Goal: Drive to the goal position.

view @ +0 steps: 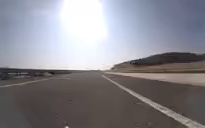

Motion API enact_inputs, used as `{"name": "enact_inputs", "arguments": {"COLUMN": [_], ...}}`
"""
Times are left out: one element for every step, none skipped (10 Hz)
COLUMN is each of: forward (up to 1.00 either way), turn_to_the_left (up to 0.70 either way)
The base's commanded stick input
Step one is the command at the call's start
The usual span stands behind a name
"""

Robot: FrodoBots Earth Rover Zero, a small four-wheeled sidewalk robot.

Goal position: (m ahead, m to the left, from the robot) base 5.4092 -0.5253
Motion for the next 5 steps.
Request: {"name": "enact_inputs", "arguments": {"forward": [1.00, 1.00, 1.00, 1.00, 1.00], "turn_to_the_left": [0.00, 0.00, 0.00, 0.00, 0.00]}}
